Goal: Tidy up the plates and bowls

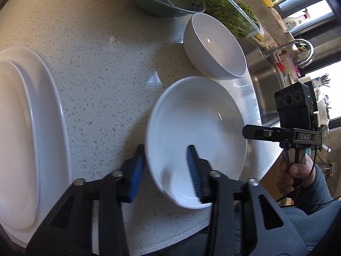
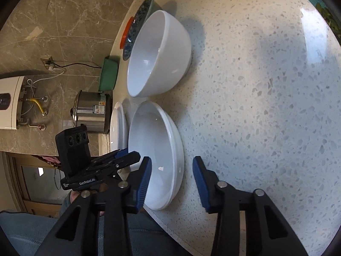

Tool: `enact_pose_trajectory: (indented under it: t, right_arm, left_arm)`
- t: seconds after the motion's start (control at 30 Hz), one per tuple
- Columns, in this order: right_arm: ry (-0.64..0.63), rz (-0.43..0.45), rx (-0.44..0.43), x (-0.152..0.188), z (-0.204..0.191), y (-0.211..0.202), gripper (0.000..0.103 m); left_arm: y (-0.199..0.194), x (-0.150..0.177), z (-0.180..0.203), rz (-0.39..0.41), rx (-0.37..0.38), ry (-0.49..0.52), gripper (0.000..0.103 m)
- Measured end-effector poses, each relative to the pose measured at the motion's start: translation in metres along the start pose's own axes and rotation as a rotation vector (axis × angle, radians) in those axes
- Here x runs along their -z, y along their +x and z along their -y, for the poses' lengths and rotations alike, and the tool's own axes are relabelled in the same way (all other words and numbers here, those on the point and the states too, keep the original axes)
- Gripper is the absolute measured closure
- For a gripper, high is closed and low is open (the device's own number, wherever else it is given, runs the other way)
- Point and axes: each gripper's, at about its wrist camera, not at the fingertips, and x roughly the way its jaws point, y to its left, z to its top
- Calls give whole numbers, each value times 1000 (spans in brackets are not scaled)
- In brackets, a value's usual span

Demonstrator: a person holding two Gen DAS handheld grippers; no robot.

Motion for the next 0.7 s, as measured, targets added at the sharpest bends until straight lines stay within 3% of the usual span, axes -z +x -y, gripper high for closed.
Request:
enact_pose_trajectory:
  t: [0.07, 0.13, 0.2, 0.3, 0.7]
  right_arm:
    - [33, -9, -6, -1, 4, 3, 71]
    - [57, -15, 1, -1, 7, 5, 84]
    - [73, -14, 14, -1, 10, 4, 87]
    - [82, 1, 27, -1, 11, 0, 87]
    - [55, -8, 99, 9, -21, -1, 87]
  left_arm:
    - [2, -2, 2, 0, 2, 6, 74]
    - [4, -3, 4, -3, -10, 10, 80]
    - [4, -5, 3, -5, -14, 10, 84]
    - [4, -5, 4, -10, -40, 23, 91]
    - [-18, -3, 12, 24, -68, 51, 92]
